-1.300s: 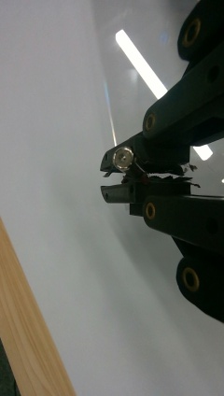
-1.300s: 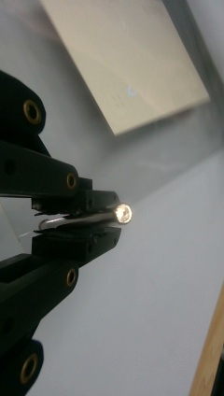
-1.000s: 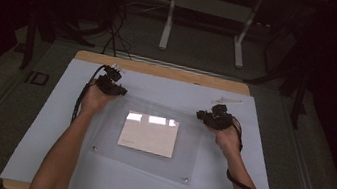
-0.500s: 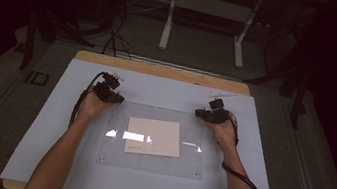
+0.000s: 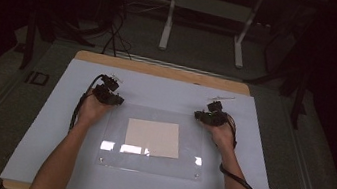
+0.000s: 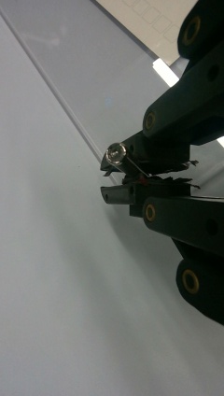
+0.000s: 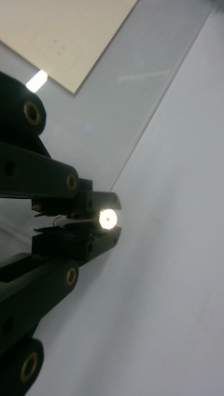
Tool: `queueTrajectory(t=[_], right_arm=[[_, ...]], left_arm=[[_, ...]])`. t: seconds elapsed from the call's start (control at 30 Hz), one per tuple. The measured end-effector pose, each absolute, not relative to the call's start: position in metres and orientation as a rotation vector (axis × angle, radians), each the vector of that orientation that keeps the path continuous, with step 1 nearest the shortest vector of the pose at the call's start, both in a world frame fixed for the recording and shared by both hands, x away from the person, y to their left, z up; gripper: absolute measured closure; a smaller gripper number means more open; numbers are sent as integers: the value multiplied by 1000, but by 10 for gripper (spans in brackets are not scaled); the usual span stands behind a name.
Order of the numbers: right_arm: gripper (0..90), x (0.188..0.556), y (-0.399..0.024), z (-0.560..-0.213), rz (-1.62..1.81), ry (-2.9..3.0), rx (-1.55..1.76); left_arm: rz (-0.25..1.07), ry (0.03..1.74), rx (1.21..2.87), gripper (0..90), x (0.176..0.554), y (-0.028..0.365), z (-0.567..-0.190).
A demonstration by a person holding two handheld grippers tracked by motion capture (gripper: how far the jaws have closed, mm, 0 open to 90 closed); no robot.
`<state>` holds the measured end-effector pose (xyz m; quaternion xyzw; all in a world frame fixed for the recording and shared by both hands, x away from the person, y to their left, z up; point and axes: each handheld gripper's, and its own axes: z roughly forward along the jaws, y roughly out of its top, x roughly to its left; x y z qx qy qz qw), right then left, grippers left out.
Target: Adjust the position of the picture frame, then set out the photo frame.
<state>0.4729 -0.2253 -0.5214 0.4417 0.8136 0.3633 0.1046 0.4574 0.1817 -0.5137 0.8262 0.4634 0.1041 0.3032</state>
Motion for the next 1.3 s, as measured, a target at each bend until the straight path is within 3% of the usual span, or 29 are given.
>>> queueTrajectory(t=[0.33, 0.67, 0.97, 1.1, 1.2, 1.3], right_arm=[[828, 470, -225, -522, 1062, 2398, 1286], [831, 467, -225, -525, 1077, 2366, 1271], [828, 466, -224, -525, 1070, 2356, 1279], [793, 465, -223, -524, 1045, 2353, 1250], [653, 460, -233, -521, 1090, 2297, 1244], [635, 458, -237, -521, 1103, 2294, 1236]], left_arm=[[290, 1260, 2100, 810, 452, 184, -520], [355, 1240, 2000, 636, 443, 197, -527], [417, 1167, 1915, 644, 432, 200, -524], [427, 1154, 1888, 655, 429, 205, -520], [446, 1140, 1894, 656, 426, 206, -519], [455, 1137, 1891, 662, 425, 206, -519]])
